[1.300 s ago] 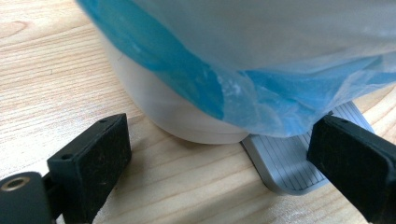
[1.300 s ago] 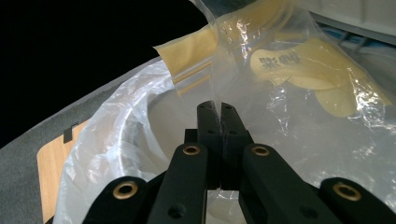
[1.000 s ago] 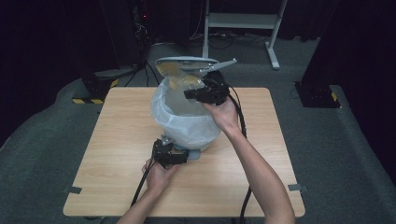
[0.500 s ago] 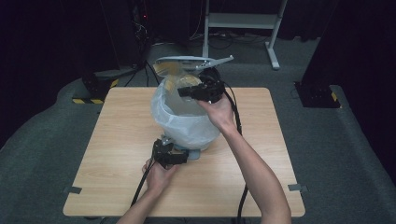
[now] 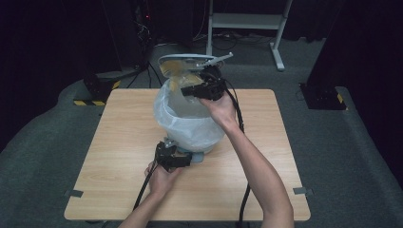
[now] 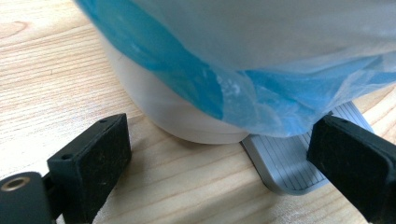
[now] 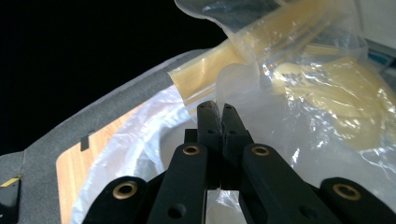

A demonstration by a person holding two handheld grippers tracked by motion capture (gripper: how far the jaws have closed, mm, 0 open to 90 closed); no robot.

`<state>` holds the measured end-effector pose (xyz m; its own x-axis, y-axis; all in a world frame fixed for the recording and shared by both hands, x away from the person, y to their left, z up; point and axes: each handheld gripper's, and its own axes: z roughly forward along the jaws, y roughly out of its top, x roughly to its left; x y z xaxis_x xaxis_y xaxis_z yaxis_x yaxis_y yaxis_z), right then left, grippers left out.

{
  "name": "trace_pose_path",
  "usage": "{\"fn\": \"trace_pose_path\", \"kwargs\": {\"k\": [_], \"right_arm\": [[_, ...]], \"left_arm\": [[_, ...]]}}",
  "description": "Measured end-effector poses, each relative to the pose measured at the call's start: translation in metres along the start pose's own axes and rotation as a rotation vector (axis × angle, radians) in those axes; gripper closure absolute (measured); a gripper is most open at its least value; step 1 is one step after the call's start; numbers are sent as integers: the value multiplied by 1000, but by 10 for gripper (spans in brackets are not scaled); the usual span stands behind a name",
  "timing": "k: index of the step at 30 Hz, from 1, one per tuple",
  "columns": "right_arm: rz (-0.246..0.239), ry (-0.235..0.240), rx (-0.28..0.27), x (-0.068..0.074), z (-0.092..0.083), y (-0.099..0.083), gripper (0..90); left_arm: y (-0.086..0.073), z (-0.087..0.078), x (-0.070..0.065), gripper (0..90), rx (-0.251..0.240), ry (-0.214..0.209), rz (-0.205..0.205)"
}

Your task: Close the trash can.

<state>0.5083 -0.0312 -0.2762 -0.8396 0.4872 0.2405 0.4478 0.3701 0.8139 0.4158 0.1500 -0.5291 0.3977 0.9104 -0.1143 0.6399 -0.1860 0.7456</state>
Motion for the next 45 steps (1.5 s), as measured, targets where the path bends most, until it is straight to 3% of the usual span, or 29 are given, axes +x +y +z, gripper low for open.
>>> {"fn": "trace_pose_path", "kwargs": {"k": [4, 7, 19, 31, 33, 39, 45], "right_arm": [[18, -16, 17, -5, 0, -3, 900], [5, -31, 16, -9, 0, -5, 900], [50, -108, 97, -24, -3, -21, 889], [21, -173, 144, -23, -8, -28, 889], [25, -155, 136, -23, -9, -30, 847], [43, -164, 112, -24, -17, -32, 657], [23, -176, 104, -20, -22, -34, 647]], "left_arm": [[0, 0, 0, 63, 3, -3, -2], [0, 0, 0, 63, 1, 0, 2], [0, 0, 0, 63, 0, 0, 1], [0, 0, 0, 63, 1, 0, 5], [0, 0, 0, 63, 1, 0, 5], [0, 0, 0, 63, 1, 0, 6], [0, 0, 0, 63, 0, 0, 4]]}}
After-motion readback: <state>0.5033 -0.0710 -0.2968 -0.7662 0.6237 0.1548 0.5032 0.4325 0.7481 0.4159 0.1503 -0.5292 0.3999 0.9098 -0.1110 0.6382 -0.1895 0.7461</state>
